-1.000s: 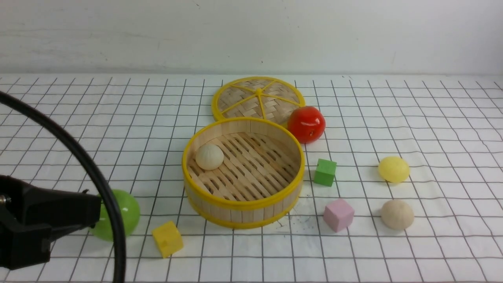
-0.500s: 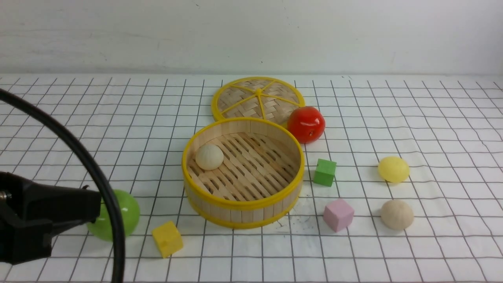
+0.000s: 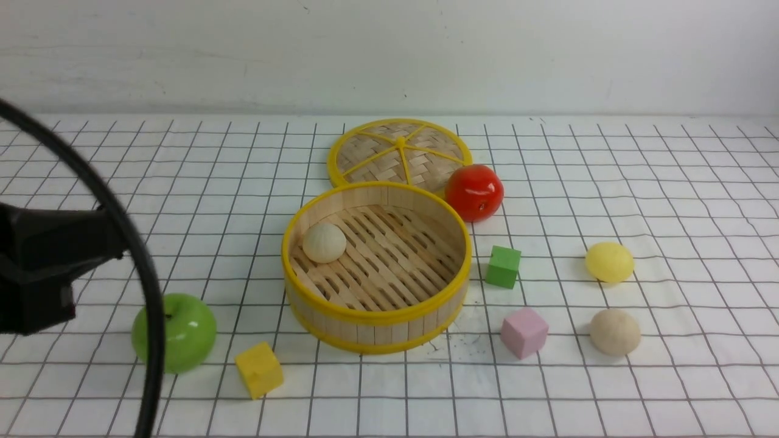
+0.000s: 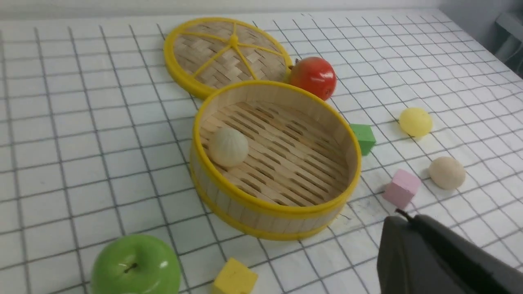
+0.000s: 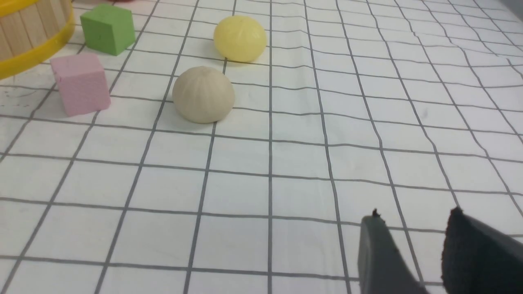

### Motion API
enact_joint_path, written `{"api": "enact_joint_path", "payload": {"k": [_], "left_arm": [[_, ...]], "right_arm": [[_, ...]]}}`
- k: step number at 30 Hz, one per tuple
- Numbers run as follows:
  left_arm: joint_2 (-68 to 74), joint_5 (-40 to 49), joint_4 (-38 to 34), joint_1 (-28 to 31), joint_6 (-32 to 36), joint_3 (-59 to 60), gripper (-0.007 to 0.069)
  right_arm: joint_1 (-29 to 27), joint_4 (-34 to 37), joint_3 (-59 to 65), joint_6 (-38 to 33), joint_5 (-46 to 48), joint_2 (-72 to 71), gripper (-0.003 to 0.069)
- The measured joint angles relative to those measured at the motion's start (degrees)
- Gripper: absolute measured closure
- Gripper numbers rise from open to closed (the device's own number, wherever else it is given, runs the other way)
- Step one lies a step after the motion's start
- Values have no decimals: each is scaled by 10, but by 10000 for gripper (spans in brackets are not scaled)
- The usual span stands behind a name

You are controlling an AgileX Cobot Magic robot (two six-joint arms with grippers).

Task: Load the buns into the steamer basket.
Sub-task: Use the right arm to grab a steamed stuffed bun

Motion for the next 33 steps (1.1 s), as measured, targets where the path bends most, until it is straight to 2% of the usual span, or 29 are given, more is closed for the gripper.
{"api": "enact_joint_path", "payload": {"k": [1, 2, 3, 4, 5, 6, 8, 10, 13, 21, 26, 33], "left_arm": [[-3, -3, 4, 0, -3, 3, 638], [-29, -34, 48, 0, -36, 35, 638], [-33, -39, 48, 0, -42, 35, 638], [-65, -84, 100, 2, -96, 78, 638], [-69, -89, 105, 2, -102, 83, 638], [-104, -131, 155, 15, -158, 133, 638], [-126, -150, 182, 30, -185, 166, 638], [-195, -181, 211, 68, -252, 235, 638], [-270, -190, 214, 103, -296, 309, 638], [-386, -182, 219, 118, -315, 462, 638], [-387, -115, 197, 120, -318, 470, 638], [-387, -109, 194, 120, -319, 471, 638]], "right_arm": [[0, 0, 0, 0, 0, 0, 418], [0, 0, 0, 0, 0, 0, 418], [0, 0, 0, 0, 0, 0, 418], [0, 0, 0, 0, 0, 0, 418], [0, 0, 0, 0, 0, 0, 418], [0, 0, 0, 0, 0, 0, 418], [0, 0, 0, 0, 0, 0, 418], [0, 0, 0, 0, 0, 0, 418], [0, 0, 0, 0, 0, 0, 418], [0, 0, 0, 0, 0, 0, 418], [0, 0, 0, 0, 0, 0, 418], [0, 0, 0, 0, 0, 0, 418]]}}
